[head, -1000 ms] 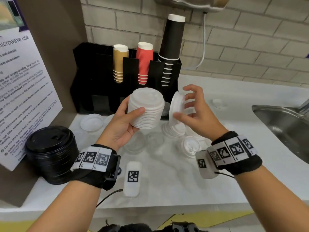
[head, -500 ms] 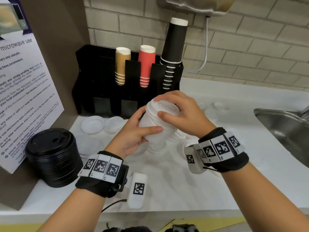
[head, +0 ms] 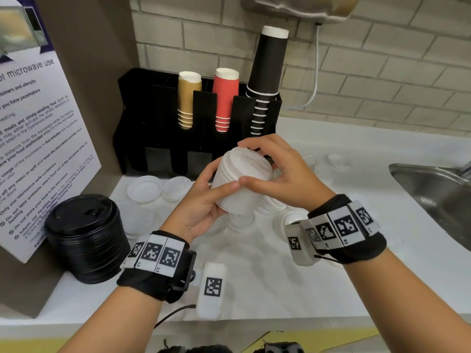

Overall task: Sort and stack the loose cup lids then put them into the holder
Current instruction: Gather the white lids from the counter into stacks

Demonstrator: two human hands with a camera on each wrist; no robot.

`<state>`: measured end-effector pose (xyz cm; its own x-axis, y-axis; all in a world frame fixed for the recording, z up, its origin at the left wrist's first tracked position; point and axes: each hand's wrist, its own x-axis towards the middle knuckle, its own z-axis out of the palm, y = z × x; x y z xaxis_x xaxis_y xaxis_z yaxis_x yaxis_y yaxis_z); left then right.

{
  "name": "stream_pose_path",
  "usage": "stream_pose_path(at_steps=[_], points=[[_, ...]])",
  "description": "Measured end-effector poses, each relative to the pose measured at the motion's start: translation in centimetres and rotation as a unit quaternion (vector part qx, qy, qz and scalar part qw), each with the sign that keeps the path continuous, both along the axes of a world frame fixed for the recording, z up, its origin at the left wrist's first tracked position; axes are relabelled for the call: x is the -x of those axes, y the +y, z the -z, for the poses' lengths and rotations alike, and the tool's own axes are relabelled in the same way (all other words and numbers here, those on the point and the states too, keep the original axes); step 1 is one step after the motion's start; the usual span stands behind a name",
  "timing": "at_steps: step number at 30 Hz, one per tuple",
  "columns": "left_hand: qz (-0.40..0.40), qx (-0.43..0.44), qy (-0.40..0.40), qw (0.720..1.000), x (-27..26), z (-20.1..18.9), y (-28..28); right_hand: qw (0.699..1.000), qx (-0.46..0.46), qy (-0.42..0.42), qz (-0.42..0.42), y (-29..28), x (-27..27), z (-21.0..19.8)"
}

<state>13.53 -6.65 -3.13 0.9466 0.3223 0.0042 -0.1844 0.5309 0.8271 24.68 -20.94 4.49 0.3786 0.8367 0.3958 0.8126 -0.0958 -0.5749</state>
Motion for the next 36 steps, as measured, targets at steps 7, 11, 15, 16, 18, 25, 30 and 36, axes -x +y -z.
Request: stream_pose_path(at_steps=[7,11,15,16,18,25,30,36], points=[[-0.063,0.028,-0.027,0.997,1.1,-0.1,1.9,0.983,0.059,0.057,0.163,-2.6,-5.6,-0.8],[-0.081,0.027,-0.032,0.996,1.4,-0.5,2.8,0.937,0.299,-0.005,0.181,-2.9,-8.2,1.6],[-0.087,0.028,-0.031,0.995,1.4,-0.7,3.0,0.880,0.443,-0.047,0.163,-0.5,-8.6,4.7],[-0.089,0.028,-0.032,0.995,1.5,-0.7,3.0,0.867,0.467,-0.065,0.161,0.3,-8.7,5.4],[-0.088,0.022,-0.034,0.995,1.5,-0.7,3.0,0.842,0.508,-0.093,0.158,1.5,-9.1,6.4],[-0.093,-0.002,-0.035,0.995,2.1,-1.0,3.5,0.840,0.509,-0.087,0.165,2.5,-10.1,7.9],[-0.105,0.004,-0.037,0.994,2.4,-1.3,3.9,0.915,0.390,0.040,0.098,4.4,-8.9,6.2],[-0.108,0.000,-0.049,0.993,2.5,-1.3,4.0,0.927,0.364,0.047,0.074,7.1,-7.3,6.4]])
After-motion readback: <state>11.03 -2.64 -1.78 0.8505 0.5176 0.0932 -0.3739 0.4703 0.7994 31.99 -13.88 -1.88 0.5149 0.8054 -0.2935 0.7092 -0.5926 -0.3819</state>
